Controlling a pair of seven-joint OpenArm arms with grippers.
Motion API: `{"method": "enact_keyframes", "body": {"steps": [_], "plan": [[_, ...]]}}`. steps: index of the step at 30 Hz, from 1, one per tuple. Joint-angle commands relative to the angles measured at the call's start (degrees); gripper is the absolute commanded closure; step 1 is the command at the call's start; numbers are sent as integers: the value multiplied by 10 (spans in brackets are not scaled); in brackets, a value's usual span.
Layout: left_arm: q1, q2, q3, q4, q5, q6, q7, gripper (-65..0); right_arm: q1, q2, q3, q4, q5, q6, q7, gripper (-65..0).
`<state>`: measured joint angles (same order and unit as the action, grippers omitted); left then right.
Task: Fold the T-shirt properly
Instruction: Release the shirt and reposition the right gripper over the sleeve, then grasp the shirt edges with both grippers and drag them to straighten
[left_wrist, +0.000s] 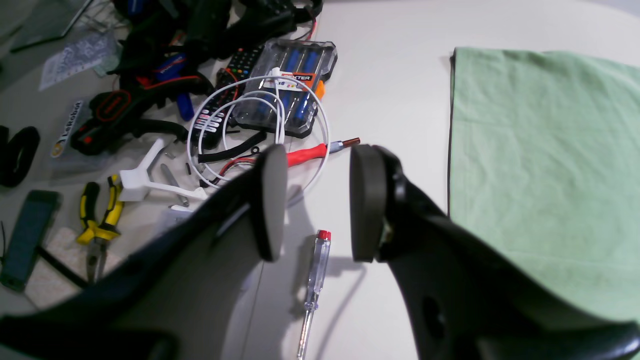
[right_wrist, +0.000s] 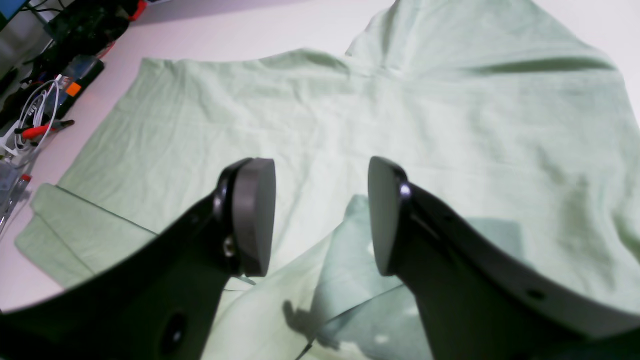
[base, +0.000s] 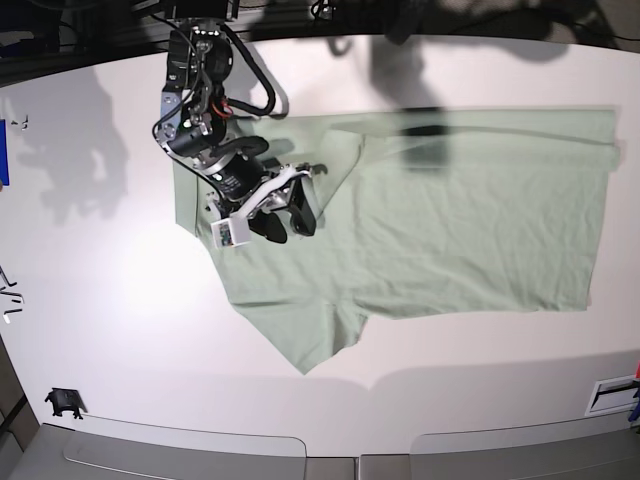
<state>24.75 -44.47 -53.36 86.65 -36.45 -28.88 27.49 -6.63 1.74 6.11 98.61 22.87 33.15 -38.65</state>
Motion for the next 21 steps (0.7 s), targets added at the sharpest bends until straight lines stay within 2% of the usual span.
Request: {"method": "enact_keyframes", "body": {"steps": [1,4,5,7,9,10,12,16,19,21], "plan": [[-1,-17,-7,9,-22,2,-3,-196,9,0,2,9,11,3,5,-280],[-1,-13,-7,9,-86,1,52,-195,9,0,16,10,14,3,-33,-273],[-1,-8,-7,9,-106,-12,70,-188,9,0,24,12,14,3,-51,-257],[-1,8,-6,9,-136,-57,100,-154,9,0,45,19,18,3,-87,-184],[2,27,-1,9,-169,-90,128,-90,8,0,74,30,26,3,-110,-74],[4,37,5,9,-180,-94,137,-51,7,0,92,35,38,3,-116,-22],[9,54,27,9,-182,-96,140,0,8,0,129,40,71,4,-130,0],[9,78,99,9,-155,-98,123,0,6,2,185,41,118,25,-168,0],[5,83,165,9,-62,-94,52,0,-10,11,194,40,120,29,-169,0],[-2,86,205,8,8,-52,23,0,-25,21,190,40,108,29,-162,0]]}}
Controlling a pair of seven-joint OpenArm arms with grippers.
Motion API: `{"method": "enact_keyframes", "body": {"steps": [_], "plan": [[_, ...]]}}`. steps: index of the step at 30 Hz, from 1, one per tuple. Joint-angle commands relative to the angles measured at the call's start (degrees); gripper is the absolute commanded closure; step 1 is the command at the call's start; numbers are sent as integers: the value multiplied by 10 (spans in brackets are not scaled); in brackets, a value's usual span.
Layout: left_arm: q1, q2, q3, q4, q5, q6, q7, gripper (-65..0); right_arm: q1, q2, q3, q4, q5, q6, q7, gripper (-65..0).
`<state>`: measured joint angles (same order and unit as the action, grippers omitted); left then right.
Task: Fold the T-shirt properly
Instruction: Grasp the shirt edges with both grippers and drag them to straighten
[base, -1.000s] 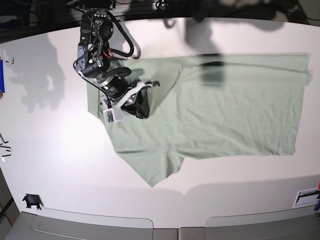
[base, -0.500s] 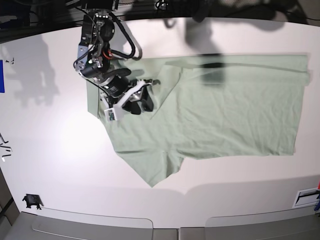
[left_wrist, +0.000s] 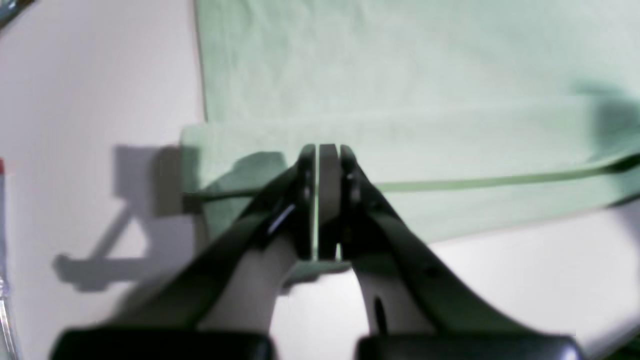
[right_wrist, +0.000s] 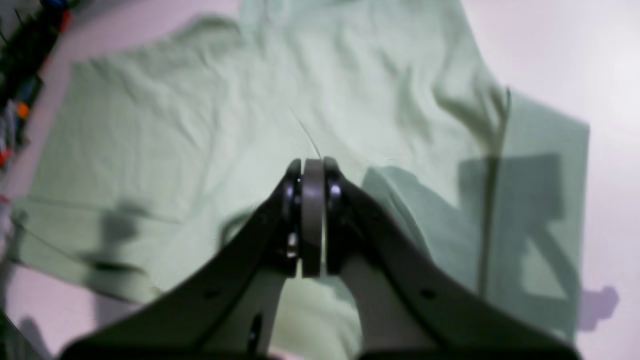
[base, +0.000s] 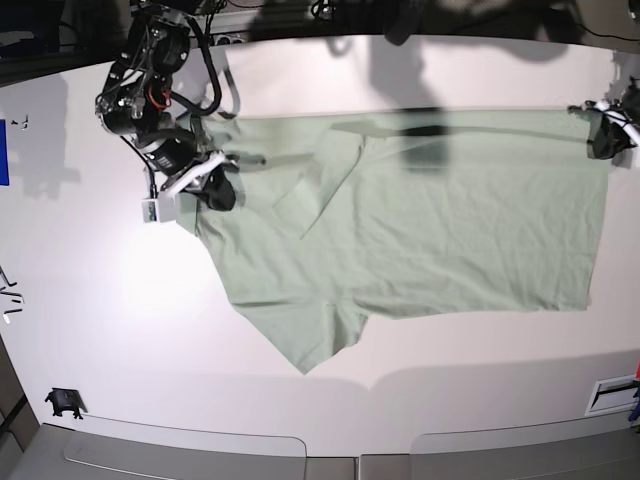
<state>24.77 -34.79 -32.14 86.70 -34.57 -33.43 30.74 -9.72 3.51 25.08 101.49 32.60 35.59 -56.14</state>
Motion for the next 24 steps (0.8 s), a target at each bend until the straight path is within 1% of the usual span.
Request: {"method": "enact_keyframes", "body": {"steps": [1,3,4,6,11,15,17,19,21,24], "plan": [[-8,-11,12,5,20,22,-16,0,-2,9,-4,10,-4,4,20,0],[-21,-11,45,-11,64,61,-17,0,-19,16,-13,10,-43,3,47,0],[-27,-11,56,-23,74,72,-17,0,-27,17,-17,10,-61,-1,62,0],[-39,-11,71,-52,75,78,-17,0,-39,19,-29,7,-90,-16,78,0],[-44,-9,72,-108,73,80,-19,0,-44,19,-54,-43,-145,-44,87,0],[-34,-9,72,-121,73,80,-16,0,-45,19,-60,-98,-146,-43,83,0],[-28,-9,72,-121,63,80,-7,0,-46,19,-59,-115,-141,-42,58,0],[-27,-9,72,-121,39,79,23,0,-51,20,-59,-118,-132,-37,38,0],[-27,-9,72,-120,13,79,54,0,-60,23,-59,-118,-111,-28,26,0],[-21,-10,70,-120,-2,74,72,0,-75,24,-59,-114,-110,-24,12,0]]}}
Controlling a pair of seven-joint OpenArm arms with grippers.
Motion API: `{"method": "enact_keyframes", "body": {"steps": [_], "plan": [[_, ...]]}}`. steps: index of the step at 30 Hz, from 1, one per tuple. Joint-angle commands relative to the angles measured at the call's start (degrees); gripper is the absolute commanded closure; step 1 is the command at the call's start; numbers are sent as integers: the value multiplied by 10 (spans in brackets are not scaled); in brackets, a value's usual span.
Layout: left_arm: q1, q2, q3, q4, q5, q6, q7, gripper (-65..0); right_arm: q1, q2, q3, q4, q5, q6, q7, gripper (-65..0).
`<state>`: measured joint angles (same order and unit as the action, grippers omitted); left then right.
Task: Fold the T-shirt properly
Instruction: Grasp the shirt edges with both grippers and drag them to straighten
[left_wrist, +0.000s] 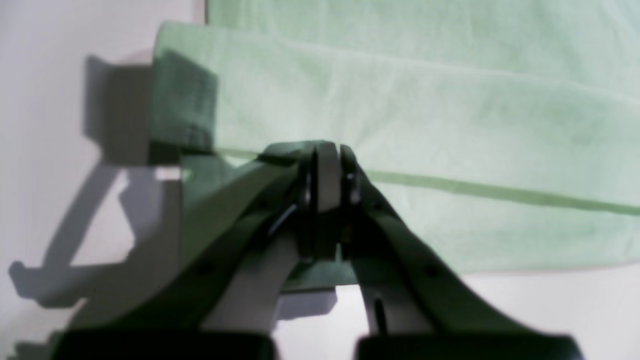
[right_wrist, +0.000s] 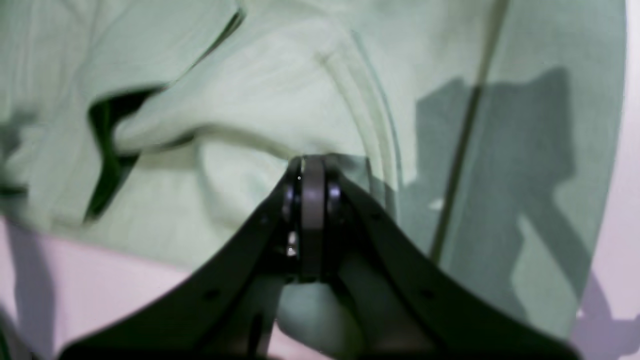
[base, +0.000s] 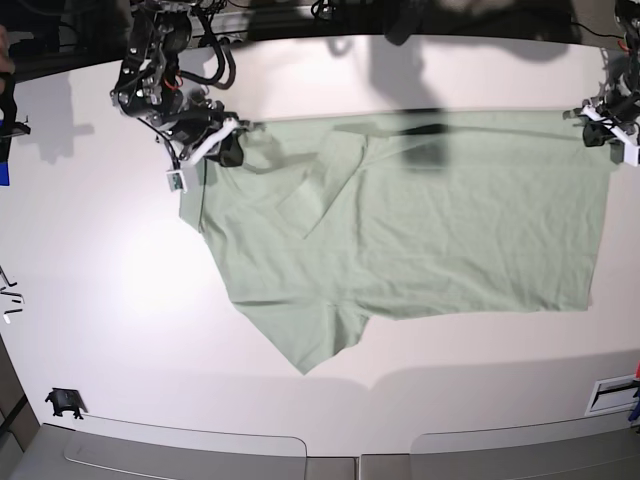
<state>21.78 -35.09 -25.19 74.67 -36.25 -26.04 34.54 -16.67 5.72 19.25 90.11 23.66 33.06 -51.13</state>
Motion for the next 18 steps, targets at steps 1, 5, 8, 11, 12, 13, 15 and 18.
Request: {"method": "enact_keyframes", "body": {"steps": [1,5,8,11,12,13,15,18], "plan": [[13,-7,0,1,14,-5,33,0,-12,3,-1,2,-20,1,-41,0],[46,-5,-4,14,5,-7,34,0,-42,9,-1,13,-20,1,-43,0],[84,-4,-4,36,0,-8,33,0,-67,10,-1,29,-20,1,-43,0],[120,1,-8,67,2,-8,34,0,-94,10,-1,52,-21,2,-45,0],[130,5,-14,78,2,-8,34,0,-104,10,-1,62,-21,2,-45,0],[140,10,-23,88,2,-8,34,0,-113,10,-1,71,-21,2,-47,0],[156,22,-43,104,2,-7,34,0,-131,10,-1,91,-25,2,-48,0],[167,43,-82,116,2,-8,34,0,-147,14,1,112,-25,1,-48,0]]}}
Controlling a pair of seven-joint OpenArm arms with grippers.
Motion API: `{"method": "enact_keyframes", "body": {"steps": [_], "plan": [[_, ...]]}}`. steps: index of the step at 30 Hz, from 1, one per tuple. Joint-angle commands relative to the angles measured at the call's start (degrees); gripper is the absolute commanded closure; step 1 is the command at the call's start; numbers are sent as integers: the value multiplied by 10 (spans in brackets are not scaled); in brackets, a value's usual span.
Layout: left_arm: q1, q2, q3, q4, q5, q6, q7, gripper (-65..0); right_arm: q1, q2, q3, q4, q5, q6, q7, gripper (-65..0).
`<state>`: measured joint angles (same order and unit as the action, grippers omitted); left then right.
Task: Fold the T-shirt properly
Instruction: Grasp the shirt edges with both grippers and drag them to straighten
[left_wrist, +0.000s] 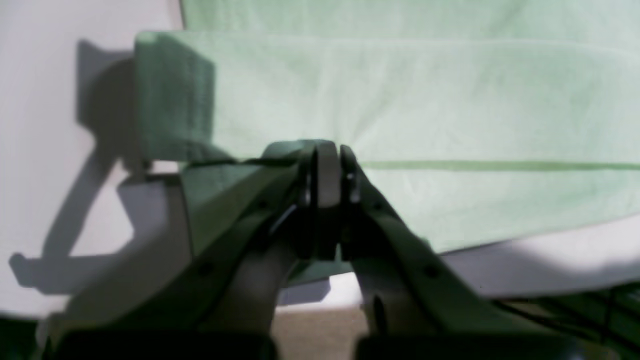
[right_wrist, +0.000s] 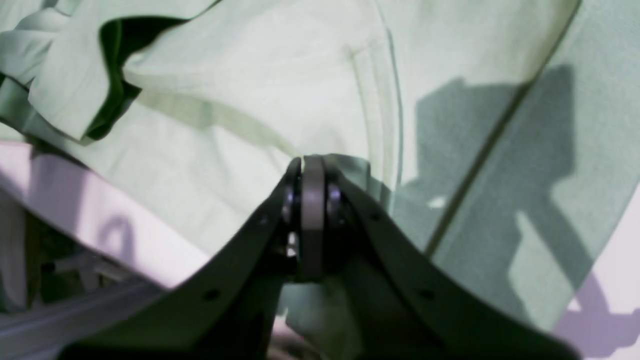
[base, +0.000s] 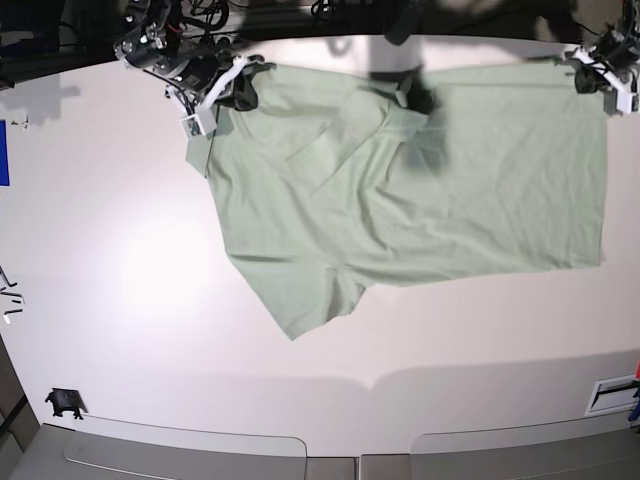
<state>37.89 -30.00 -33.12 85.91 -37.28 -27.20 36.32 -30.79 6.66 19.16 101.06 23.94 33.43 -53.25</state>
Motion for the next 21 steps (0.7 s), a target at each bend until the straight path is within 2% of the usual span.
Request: {"method": "enact_keyframes", "body": {"steps": [1,6,12,21], "plan": [[6,-3,-13,4,12,4,16,0,-8,8,2,6,-28,-2,-28,0],[12,0,-47,4,12,2,16,0,-8,28,21,8,-28,-3,-34,0],[12,-2,-55,4,12,2,10,0,-8,41,54,8,-25,-3,-33,0],[12,-2,-55,4,12,2,-3,0,-8,42,57,9,67,-3,-51,0]]}}
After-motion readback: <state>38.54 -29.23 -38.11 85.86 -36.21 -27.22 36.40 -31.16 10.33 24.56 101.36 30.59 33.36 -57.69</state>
